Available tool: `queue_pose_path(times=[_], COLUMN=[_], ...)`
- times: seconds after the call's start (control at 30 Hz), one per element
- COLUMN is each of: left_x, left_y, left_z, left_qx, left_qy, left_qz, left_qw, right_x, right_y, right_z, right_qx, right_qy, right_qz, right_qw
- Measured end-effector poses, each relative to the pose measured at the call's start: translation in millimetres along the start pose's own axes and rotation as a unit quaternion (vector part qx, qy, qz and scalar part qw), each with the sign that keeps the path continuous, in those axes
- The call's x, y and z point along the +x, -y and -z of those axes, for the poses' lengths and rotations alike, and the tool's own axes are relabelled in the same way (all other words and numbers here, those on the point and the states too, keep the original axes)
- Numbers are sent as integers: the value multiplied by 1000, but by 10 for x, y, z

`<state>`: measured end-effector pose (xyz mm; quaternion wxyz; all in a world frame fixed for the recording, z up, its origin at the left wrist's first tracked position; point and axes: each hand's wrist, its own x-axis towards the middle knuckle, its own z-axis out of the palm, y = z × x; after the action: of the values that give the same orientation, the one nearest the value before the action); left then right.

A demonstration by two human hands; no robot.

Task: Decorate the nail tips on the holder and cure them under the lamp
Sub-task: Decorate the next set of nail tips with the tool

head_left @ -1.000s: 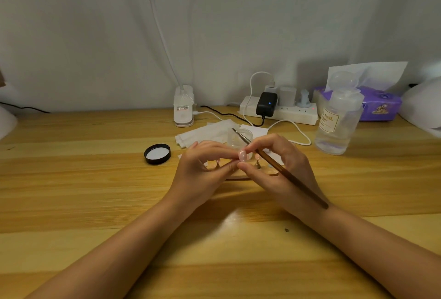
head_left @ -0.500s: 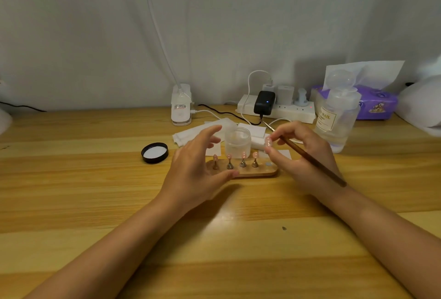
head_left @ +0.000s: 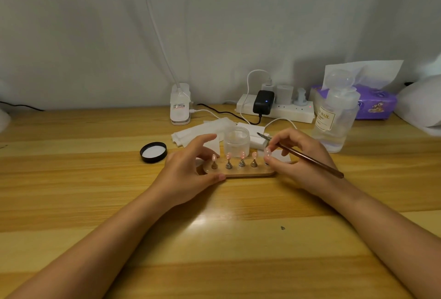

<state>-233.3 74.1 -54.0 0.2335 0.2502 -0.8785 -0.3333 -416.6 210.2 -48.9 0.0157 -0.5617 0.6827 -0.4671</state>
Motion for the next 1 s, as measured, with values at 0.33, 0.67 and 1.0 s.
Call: queue_pose_path(times=[0.33,0.67,1.0], left_x=[-3,-6,-11], left_y=[-48,-47,-30], left_z=[-13,-22,-33], left_qx=[6,-7,-10], left_qy=[-27,-22,-26], left_qz=[-37,-26,-28], left_qw=[999,999,999], right_x=[27,383,980], right_y=[93,354,367], right_z=[61,33,-296], right_qx=[4,146,-78], right_qy=[-30,-71,70], right_qz=[15,-59,-98], right_qw=[999,985,990])
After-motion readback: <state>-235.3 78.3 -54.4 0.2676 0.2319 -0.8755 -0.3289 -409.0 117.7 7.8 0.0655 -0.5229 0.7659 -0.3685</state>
